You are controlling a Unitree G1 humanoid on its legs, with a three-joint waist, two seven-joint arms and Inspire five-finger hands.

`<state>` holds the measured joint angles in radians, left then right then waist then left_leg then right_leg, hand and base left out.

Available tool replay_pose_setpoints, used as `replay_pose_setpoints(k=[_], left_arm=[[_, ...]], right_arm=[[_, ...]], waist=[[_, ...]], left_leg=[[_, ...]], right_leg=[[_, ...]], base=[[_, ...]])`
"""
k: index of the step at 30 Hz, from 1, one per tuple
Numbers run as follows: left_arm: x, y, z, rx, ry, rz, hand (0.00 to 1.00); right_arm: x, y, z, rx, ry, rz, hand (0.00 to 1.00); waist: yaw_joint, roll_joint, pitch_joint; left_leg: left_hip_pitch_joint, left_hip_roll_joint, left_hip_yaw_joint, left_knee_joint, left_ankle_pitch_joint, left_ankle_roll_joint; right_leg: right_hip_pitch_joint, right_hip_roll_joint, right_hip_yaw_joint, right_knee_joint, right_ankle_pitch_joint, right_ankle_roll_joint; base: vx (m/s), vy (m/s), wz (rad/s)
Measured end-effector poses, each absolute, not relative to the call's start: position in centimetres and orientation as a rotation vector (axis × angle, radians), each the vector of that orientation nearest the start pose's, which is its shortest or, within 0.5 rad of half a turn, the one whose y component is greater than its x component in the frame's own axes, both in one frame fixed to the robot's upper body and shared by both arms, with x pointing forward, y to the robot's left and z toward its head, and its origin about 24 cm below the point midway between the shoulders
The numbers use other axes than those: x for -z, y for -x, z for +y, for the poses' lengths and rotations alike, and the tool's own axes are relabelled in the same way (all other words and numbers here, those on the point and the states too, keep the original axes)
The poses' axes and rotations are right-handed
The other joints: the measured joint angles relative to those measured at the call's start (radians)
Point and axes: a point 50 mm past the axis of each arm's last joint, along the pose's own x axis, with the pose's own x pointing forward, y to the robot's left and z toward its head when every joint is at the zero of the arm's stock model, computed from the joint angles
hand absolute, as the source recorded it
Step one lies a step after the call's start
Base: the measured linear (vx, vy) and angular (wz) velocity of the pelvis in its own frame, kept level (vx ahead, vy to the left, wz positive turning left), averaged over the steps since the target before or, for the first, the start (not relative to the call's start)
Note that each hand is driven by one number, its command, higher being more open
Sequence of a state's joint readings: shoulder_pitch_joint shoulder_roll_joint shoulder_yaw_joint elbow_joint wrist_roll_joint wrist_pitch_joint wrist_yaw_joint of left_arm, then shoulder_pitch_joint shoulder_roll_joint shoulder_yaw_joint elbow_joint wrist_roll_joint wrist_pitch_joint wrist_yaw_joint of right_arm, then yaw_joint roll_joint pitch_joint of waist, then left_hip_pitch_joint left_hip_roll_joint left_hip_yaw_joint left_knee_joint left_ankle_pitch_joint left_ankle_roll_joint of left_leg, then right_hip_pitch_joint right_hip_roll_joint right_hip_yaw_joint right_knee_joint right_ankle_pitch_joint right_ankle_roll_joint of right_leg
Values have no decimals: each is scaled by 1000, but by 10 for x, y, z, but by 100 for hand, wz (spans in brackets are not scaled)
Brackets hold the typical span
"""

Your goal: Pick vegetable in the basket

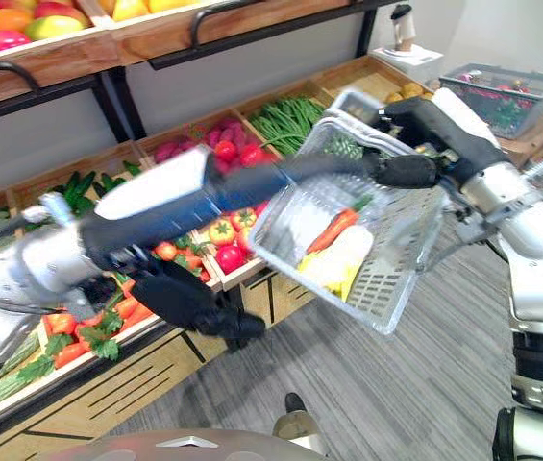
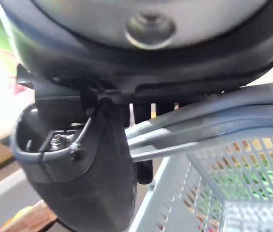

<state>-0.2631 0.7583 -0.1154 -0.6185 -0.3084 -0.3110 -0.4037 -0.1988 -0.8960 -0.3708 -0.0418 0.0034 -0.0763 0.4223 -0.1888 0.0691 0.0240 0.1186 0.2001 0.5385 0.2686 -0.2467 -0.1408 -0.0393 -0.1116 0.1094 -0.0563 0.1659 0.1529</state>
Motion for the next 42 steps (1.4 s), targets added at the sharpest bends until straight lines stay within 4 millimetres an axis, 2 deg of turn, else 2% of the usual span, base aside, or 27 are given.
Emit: replay_pose_setpoints(k=[3, 5, 8, 10, 11, 12, 13, 14, 16, 18, 19, 20, 21, 23, 24, 26, 27, 29, 31, 32, 33, 36, 37, 39, 40, 41, 42], left_arm=[[-237, -206, 169, 646, -581, -899, 100], [-225, -213, 199, 488, -586, -792, 100], [-206, -214, 234, 320, -614, -654, 100], [-192, -213, 257, 189, -592, -577, 100], [-183, -210, 276, 83, -557, -533, 100], [-173, -204, 296, -37, -504, -492, 100], [-167, -200, 306, -104, -472, -474, 100], [-152, -187, 328, -276, -369, -442, 100], [-135, -169, 349, -458, -276, -412, 100], [-106, -130, 376, -739, -179, -336, 100], [-99, -121, 382, -807, -160, -314, 100], [-80, -98, 395, -976, -91, -264, 100], [-77, -94, 398, -1008, -80, -253, 100], [-44, -56, 412, -1265, 34, -161, 100], [-36, -46, 413, -1331, 67, -140, 100], [-4, -11, 409, -1521, 145, -18, 100], [5, -4, 407, -1550, 171, 14, 100], [47, 30, 389, -1673, 341, 161, 100], [71, 50, 371, -1779, 510, 186, 100], [90, 66, 347, -1877, 669, 196, 100], [97, 71, 338, 3949, -1481, -440, 100], [123, 93, 292, 3747, -1595, -792, 100], [126, 96, 286, 3725, -1605, -852, 100], [134, 99, 270, 3675, -1617, -1161, 100], [136, 97, 268, 3674, -1623, -1229, 100], [138, 91, 264, 3674, -1639, -1373, 100], [140, 84, 262, 3672, -1662, -1535, 100]], right_arm=[[-222, -237, -340, 41, 934, -212, 0], [-213, -220, -359, 103, 932, -139, 0], [-203, -202, -378, 163, 930, -54, 0], [-200, -189, -391, 206, 929, -7, 0], [-197, -183, -400, 238, 918, 25, 0], [-192, -175, -409, 273, 903, 60, 0], [-190, -171, -415, 293, 895, 82, 0], [-184, -157, -430, 350, 871, 138, 0], [-172, -142, -442, 414, 817, 187, 0], [-146, -121, -456, 507, 700, 256, 0], [-140, -116, -459, 531, 672, 268, 0], [-129, -106, -463, 593, 622, 296, 0], [-127, -105, -464, 601, 615, 300, 0], [-121, -102, -466, 642, 592, 315, 0], [-120, -101, -466, 647, 589, 314, 0], [-115, -98, -466, 664, 575, 328, 0], [-113, -97, -467, 673, 571, 334, 0], [-104, -90, -470, 724, 545, 360, 0], [-96, -84, -471, 753, 516, 385, 0], [-88, -77, -471, 772, 492, 420, 0], [-84, -72, -470, 783, 479, 432, 0], [-57, -50, -464, 853, 394, 490, 0], [-51, -46, -461, 863, 375, 504, 0], [-18, -32, -446, 891, 271, 569, 0], [-8, -27, -441, 897, 239, 593, 0], [12, -18, -431, 909, 171, 647, 0], [31, -9, -419, 926, 107, 697, 0]], waist=[[13, -31, -12], [21, -60, -20], [24, -86, -35], [28, -95, -41], [29, -97, -41], [31, -102, -40], [31, -102, -42], [35, -100, -46], [36, -102, -60], [39, -108, -85], [42, -109, -91], [49, -110, -105], [50, -110, -108], [54, -107, -116], [54, -107, -116], [57, -107, -116], [58, -107, -116], [59, -108, -116], [57, -111, -118], [53, -114, -120], [53, -115, -121], [54, -121, -125], [54, -121, -125], [55, -120, -125], [59, -113, -119], [67, -118, -123], [79, -103, -117]], left_leg=[[-8, -19, -43, -25, 25, 8], [-8, -33, -73, -52, 43, 11], [-10, -44, -100, -89, 65, 5], [-10, -53, -113, -114, 81, 4], [-10, -54, -118, -120, 88, 6], [-12, -54, -125, -127, 93, 6], [-12, -55, -129, -133, 95, 5], [-14, -54, -137, -139, 101, 10], [-23, -52, -149, -144, 102, 9], [-24, -48, -156, -150, 101, 6], [-24, -46, -156, -150, 100, 4], [-24, -44, -157, -149, 99, 2], [-24, -44, -157, -150, 99, 2], [-23, -44, -156, -148, 94, 1], [-22, -44, -156, -147, 92, 1], [-21, -43, -158, -142, 87, 2], [-21, -41, -159, -137, 84, 2], [-22, -37, -167, -129, 78, 0], [-23, -35, -174, -129, 78, 0], [-24, -34, -183, -130, 77, -1], [-24, -34, -187, -131, 76, -4], [-27, -32, -204, -135, 74, -13], [-28, -32, -206, -135, 75, -13], [-34, -32, -212, -140, 78, -14], [-35, -32, -213, -141, 84, -5], [-34, -33, -214, -143, 86, -3], [-35, -33, -214, -147, 87, -1]], right_leg=[[13, -19, -42, -1, -4, -5], [22, -30, -72, -1, -10, -10], [23, -38, -99, 2, -21, -13], [22, -43, -113, 4, -28, -17], [21, -44, -118, 4, -28, -17], [21, -44, -127, 4, -29, -18], [21, -44, -132, 5, -29, -18], [21, -42, -138, 5, -33, -18], [21, -40, -152, 5, -39, -19], [21, -31, -159, 5, -49, -22], [21, -29, -160, 5, -52, -22], [22, -26, -160, 5, -56, -22], [22, -26, -161, 5, -57, -22], [23, -26, -160, 7, -60, -22], [23, -27, -160, 9, -61, -22], [22, -27, -161, 20, -71, -21], [23, -27, -162, 23, -73, -21], [23, -27, -168, 39, -86, -20], [26, -27, -176, 39, -87, -22], [31, -28, -186, 39, -91, -21], [33, -28, -188, 39, -93, -21], [40, -25, -208, 39, -104, -23], [39, -25, -211, 39, -105, -23], [37, -26, -216, 39, -110, -21], [37, -26, -218, 40, -109, -26], [36, -27, -219, 41, -110, -27], [32, -28, -219, 44, -110, -28]], base=[[-57, -10, 43], [-62, -23, 37], [-41, -25, 32], [-19, -26, 26], [-11, -19, 14], [-8, -17, 14], [12, -14, 19], [26, -14, 18], [39, -15, 20], [66, -10, 12], [71, -15, 2], [43, -15, 2], [46, -9, 2], [0, 0, 0], [0, 0, 0], [0, 0, 0], [0, 0, 0], [-23, -10, 8], [-12, -20, 13], [-10, -19, 16], [-5, -13, 19], [5, -16, 15], [8, -24, 14], [7, -14, 8], [9, -11, 6], [7, -5, 3], [0, 0, 0]])
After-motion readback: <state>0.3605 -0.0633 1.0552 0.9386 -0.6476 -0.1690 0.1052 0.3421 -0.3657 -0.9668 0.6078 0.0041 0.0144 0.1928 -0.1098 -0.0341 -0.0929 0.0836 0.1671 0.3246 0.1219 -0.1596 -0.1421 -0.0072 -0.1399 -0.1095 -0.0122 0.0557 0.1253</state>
